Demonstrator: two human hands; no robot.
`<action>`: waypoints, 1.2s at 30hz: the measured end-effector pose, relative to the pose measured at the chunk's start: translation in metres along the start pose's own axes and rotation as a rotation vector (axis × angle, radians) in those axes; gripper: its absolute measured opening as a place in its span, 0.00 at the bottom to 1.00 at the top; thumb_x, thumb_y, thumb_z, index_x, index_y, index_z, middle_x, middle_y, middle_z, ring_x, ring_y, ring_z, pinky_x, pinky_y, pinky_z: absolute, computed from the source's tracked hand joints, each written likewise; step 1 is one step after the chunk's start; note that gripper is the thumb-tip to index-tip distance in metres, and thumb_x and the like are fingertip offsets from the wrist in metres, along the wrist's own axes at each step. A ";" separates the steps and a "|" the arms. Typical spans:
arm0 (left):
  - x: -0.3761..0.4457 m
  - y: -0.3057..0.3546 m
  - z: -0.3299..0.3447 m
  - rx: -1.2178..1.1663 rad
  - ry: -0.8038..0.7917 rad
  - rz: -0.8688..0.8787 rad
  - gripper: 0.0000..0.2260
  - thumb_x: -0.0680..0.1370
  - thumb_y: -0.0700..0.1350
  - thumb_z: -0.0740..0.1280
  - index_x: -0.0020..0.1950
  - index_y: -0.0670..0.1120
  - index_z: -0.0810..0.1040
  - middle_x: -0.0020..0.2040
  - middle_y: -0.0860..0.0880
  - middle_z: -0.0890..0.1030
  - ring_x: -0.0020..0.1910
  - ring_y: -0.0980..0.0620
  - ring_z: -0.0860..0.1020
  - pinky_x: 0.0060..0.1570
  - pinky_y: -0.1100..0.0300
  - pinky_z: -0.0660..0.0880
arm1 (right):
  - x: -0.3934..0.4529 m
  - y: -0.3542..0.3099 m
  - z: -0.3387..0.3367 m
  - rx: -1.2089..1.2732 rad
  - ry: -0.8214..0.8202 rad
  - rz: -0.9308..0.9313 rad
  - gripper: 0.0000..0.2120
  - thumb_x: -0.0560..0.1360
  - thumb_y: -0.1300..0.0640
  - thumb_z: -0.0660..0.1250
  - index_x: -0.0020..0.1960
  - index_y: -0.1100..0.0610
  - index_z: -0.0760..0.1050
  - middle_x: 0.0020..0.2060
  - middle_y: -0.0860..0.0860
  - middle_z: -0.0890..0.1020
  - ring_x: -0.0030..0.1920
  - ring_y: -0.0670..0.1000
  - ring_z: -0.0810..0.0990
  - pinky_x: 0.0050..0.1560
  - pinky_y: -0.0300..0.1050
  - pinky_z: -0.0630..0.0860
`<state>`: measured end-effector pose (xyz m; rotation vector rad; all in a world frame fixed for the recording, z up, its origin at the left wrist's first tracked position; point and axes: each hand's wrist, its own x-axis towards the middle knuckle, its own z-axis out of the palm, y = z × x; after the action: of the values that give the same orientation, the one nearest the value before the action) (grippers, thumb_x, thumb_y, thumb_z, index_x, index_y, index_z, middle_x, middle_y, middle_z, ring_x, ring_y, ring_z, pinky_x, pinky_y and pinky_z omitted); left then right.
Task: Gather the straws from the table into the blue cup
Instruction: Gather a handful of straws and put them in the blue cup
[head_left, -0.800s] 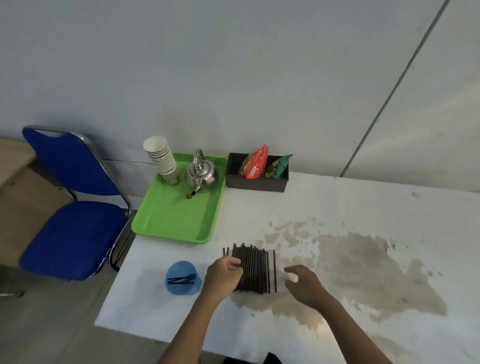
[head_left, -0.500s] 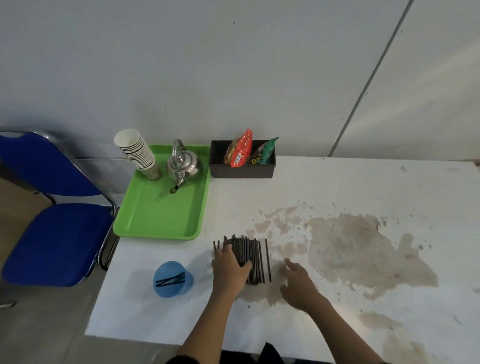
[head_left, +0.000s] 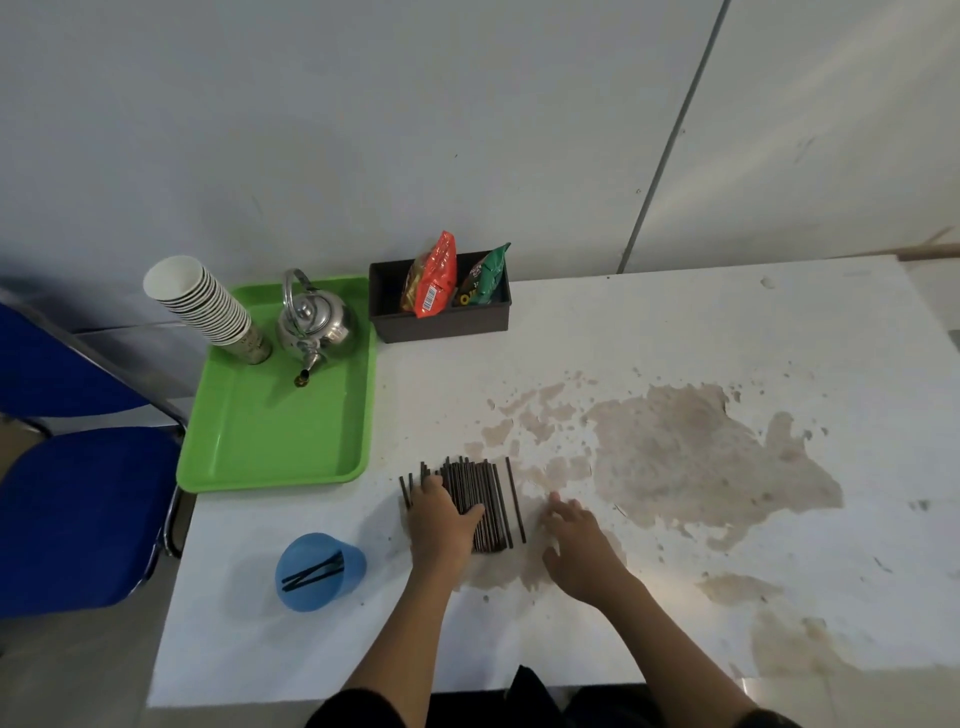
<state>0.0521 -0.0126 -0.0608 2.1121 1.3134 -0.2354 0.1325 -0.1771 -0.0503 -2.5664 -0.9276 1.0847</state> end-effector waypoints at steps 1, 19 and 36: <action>0.001 -0.001 0.000 -0.012 0.005 0.004 0.30 0.74 0.53 0.74 0.70 0.42 0.69 0.65 0.44 0.75 0.65 0.44 0.75 0.64 0.51 0.73 | 0.000 0.000 0.001 0.005 -0.002 0.003 0.25 0.78 0.62 0.57 0.75 0.61 0.60 0.79 0.55 0.51 0.78 0.60 0.49 0.76 0.48 0.48; 0.001 -0.026 -0.021 -0.205 -0.101 -0.067 0.22 0.80 0.50 0.66 0.70 0.40 0.73 0.65 0.41 0.79 0.64 0.42 0.77 0.62 0.51 0.74 | 0.002 0.001 0.005 0.033 0.047 0.001 0.23 0.79 0.58 0.59 0.73 0.60 0.64 0.78 0.53 0.54 0.78 0.57 0.52 0.76 0.47 0.51; 0.005 -0.037 -0.032 -0.261 -0.091 -0.080 0.15 0.75 0.51 0.73 0.40 0.41 0.75 0.31 0.44 0.74 0.33 0.44 0.76 0.34 0.54 0.71 | 0.001 0.001 0.009 0.036 0.022 0.021 0.25 0.78 0.56 0.60 0.74 0.58 0.63 0.78 0.52 0.54 0.78 0.56 0.52 0.77 0.49 0.53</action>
<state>0.0176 0.0212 -0.0532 1.8134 1.3006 -0.1811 0.1273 -0.1782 -0.0576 -2.5599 -0.8696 1.0661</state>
